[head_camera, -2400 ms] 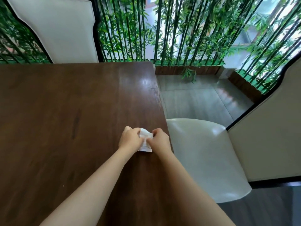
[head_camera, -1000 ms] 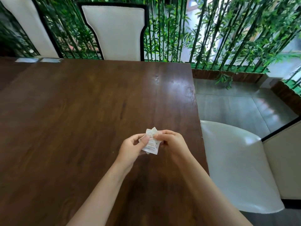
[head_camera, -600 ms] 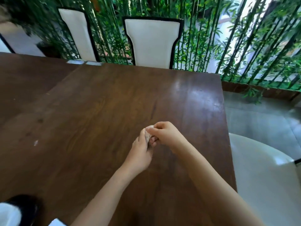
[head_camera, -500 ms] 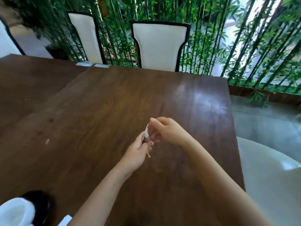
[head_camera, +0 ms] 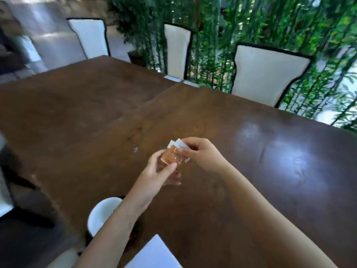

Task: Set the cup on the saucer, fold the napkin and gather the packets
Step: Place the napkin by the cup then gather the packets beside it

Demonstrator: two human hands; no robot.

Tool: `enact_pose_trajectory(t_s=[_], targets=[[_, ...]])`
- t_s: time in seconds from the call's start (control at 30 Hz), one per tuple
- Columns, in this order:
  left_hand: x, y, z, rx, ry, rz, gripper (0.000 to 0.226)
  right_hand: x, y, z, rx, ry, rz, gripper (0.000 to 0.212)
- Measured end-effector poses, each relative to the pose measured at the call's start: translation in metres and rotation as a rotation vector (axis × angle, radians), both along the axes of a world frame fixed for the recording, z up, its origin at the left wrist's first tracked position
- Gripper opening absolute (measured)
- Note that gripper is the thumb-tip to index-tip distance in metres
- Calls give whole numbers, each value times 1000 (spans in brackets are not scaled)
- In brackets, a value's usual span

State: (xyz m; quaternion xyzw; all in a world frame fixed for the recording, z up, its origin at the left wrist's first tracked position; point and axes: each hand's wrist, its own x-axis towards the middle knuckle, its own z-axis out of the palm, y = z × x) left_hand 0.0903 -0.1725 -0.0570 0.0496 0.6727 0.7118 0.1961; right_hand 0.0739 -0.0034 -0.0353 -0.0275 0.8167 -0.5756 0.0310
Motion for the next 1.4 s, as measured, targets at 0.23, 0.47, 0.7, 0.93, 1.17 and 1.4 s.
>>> enact_pose_trajectory(t_s=[0.23,0.47,0.7,0.93,1.17,1.4], targets=[[-43,-124,-20,-565,215,300,32,-61,-141,-34,110,25,100,17],[-70,-214,-73,-838,347,386,32,-102,-240,-86,259,-16,264,21],[-59,-234,-157,-971,489,469,37,-114,-255,-153,248,-88,346,16],[-54,-230,-193,-798,330,482,55,-113,-250,-184,283,-122,413,33],[-58,-230,-193,-782,316,455,42,-116,-246,-191,314,-115,397,29],[-68,-235,-188,-746,205,428,37,-122,-249,-192,334,-183,317,21]])
